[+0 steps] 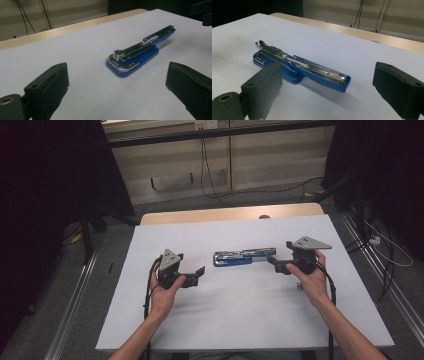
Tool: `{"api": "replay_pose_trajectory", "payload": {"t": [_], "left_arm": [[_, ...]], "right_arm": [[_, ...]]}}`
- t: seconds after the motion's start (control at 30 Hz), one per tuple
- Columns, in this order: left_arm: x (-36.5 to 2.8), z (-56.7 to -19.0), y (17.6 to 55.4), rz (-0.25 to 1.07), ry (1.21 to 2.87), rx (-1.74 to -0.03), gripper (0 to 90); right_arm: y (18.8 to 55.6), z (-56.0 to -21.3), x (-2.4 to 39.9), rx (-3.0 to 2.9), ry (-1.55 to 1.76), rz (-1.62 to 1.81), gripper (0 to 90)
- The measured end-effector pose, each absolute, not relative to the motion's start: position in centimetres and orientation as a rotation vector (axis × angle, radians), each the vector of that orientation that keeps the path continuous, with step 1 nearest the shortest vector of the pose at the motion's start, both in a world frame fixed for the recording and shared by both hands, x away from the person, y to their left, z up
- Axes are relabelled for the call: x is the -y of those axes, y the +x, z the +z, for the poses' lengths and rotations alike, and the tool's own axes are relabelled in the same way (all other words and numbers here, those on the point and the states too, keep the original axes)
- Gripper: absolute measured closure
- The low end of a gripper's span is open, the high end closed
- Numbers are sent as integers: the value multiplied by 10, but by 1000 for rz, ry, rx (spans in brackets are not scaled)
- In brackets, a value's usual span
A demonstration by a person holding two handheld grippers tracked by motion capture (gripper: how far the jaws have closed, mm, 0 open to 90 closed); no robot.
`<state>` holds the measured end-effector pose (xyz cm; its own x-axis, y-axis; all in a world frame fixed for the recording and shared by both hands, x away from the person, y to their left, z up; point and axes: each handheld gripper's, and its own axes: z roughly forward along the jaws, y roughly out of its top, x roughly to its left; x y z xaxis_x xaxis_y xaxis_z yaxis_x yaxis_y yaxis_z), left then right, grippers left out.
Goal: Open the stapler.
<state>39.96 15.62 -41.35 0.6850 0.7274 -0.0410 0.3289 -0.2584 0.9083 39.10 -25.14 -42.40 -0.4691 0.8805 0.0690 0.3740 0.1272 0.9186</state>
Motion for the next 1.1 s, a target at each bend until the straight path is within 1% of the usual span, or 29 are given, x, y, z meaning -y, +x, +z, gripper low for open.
{"api": "replay_pose_trajectory", "payload": {"t": [0.1, 0.2, 0.23, 0.43, 0.53, 0.83, 1.1], "left_arm": [[-161, -416, 392, 524, 1850, -836, 45], [-166, -417, 383, 494, 1868, -824, 46], [-169, -418, 380, 506, 1871, -826, 45], [-185, -418, 369, 504, 1813, -908, 45], [-188, -417, 363, 548, 1823, -904, 40], [-196, -418, 344, 539, 1856, -893, 37], [-194, -418, 344, 516, 1851, -900, 39]], "right_arm": [[386, -424, 252, -1922, 1202, 1312, 87], [380, -423, 255, -1920, 1203, 1321, 87], [378, -423, 256, -1916, 1205, 1326, 87], [366, -423, 263, -1914, 1217, 1324, 89], [360, -423, 268, -1919, 1211, 1311, 88], [351, -422, 274, -1937, 1191, 1290, 91], [350, -420, 271, -1981, 1149, 1250, 96]]}}
